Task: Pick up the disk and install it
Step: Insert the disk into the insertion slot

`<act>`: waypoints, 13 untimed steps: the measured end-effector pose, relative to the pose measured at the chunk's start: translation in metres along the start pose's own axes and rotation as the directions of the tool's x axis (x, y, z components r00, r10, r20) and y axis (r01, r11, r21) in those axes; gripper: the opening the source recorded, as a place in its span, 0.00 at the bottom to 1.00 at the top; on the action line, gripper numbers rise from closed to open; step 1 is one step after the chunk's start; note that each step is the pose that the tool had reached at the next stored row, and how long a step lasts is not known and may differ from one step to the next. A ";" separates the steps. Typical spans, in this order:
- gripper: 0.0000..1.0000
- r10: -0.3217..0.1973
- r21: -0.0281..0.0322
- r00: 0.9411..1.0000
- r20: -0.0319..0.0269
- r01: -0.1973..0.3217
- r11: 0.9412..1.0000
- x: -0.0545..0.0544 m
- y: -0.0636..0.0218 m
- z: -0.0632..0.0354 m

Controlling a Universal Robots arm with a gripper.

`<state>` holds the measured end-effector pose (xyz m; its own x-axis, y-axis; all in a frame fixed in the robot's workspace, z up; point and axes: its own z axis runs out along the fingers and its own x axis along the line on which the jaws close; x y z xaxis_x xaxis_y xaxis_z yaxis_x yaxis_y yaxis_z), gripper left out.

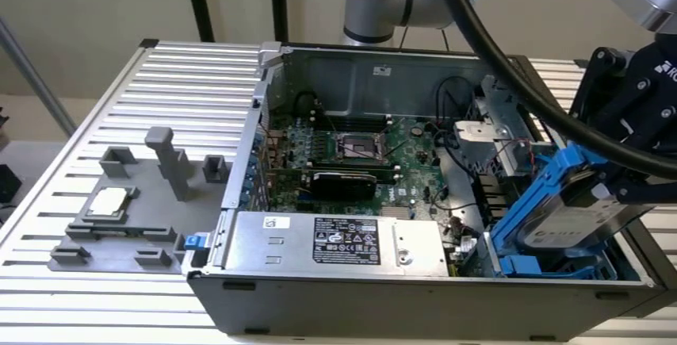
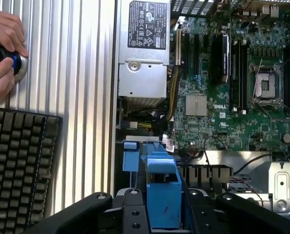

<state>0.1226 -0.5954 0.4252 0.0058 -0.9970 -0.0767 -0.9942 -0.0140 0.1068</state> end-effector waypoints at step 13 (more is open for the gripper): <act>0.00 -0.002 -0.009 1.000 0.013 0.002 1.000 0.001 -0.0044 0.0124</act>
<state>0.1257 -0.5955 0.4124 0.0059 -0.9959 -0.0899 -0.9932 -0.0163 0.1155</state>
